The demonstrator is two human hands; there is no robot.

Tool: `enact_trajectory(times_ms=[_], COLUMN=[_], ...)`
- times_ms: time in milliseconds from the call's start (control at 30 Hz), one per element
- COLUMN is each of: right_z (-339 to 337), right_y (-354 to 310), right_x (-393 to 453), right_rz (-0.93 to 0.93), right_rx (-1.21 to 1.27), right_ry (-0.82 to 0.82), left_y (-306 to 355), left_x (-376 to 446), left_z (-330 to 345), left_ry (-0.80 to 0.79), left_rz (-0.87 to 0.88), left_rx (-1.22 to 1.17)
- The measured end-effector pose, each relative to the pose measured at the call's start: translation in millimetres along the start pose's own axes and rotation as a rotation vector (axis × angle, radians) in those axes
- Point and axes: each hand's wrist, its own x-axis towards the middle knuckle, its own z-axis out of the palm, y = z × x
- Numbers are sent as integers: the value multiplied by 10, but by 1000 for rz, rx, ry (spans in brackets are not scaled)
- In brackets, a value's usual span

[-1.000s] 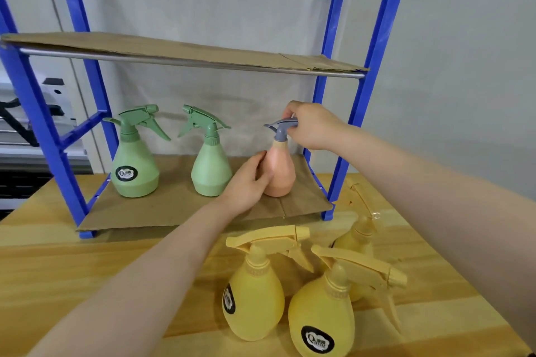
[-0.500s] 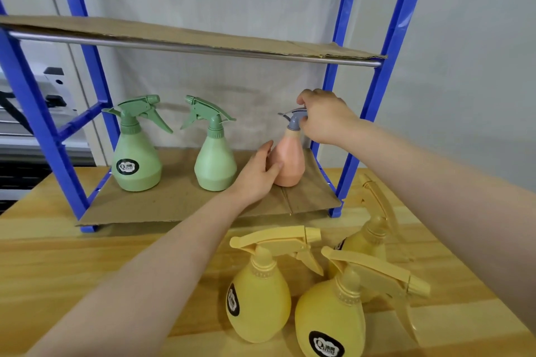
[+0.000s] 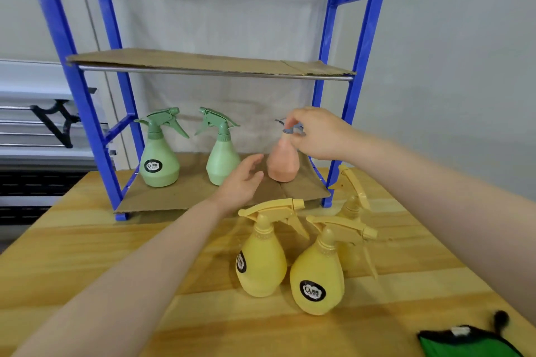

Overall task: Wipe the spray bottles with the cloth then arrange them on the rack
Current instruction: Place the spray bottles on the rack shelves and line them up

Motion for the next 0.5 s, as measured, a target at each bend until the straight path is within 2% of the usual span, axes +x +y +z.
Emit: enact_trajectory(times_ms=[167, 333, 433, 500], right_z=[-90, -62, -14, 20], right_y=[-277, -522, -572, -608], right_x=[-402, -768, -979, -1071], right_rz=[-30, -70, -114, -117], right_rx=[55, 94, -43, -105], right_ry=[-129, -242, -352, -371], left_y=[36, 35, 91, 143], left_x=[-473, -964, -1279, -1451], left_z=[-175, -233, -193, -154], left_ry=[-29, -47, -67, -120], left_rz=[-38, -112, -118, -120], left_rx=[-96, -73, -171, -220])
